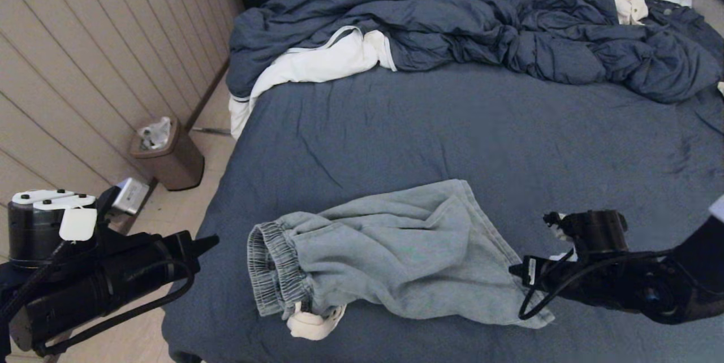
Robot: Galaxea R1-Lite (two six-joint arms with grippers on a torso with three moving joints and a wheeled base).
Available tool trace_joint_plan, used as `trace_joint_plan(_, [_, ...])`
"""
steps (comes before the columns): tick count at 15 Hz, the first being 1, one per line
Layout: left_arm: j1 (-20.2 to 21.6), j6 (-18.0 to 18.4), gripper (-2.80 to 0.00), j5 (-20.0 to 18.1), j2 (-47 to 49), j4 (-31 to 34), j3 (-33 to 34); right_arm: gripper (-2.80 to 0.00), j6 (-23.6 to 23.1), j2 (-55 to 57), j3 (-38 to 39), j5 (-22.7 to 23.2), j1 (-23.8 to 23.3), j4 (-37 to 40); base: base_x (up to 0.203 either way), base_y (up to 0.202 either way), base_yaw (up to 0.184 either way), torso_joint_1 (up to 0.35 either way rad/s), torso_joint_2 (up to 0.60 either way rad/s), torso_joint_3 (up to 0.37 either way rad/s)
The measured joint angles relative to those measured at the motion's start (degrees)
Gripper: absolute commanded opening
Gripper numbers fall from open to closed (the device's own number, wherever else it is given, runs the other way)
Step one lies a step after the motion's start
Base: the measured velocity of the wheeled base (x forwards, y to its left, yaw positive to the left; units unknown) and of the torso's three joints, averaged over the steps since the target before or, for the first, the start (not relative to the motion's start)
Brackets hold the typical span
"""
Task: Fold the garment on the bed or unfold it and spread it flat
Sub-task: Fold the blue shorts
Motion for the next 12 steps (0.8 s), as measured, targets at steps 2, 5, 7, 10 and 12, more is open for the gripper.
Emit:
trace_joint_plan(2, [0.0,0.0,-2.80,0.0,0.0,0.0,0.0,0.00,-0.5,-3.2,-2.2,0.2,-0.2,0.3,0.000,0.000,0.000,0.000,0.00,0.000])
trace_joint_plan(5, [0.0,-0.1,-2.80,0.2,0.0,-0.1,-0.5,-2.80,-0.3,-7.1,-9.6,0.3,0.2,3.9,0.000,0.000,0.000,0.000,0.00,0.000])
trace_joint_plan(7, [0.0,-0.3,-2.80,0.3,0.3,0.0,-2.0,-2.80,0.6,-7.8,-17.9,0.4,1.5,9.6,0.000,0.000,0.000,0.000,0.00,0.000])
trace_joint_plan(10, [-0.3,0.3,-2.80,0.6,0.7,4.8,-7.6,-2.80,1.9,-4.7,-29.4,0.3,4.9,17.6,0.000,0.000,0.000,0.000,0.00,0.000])
trace_joint_plan(12, [-0.8,0.6,-2.80,1.0,0.7,11.8,-13.8,-2.80,1.5,-2.0,-35.3,0.4,7.3,21.7,0.000,0.000,0.000,0.000,0.00,0.000])
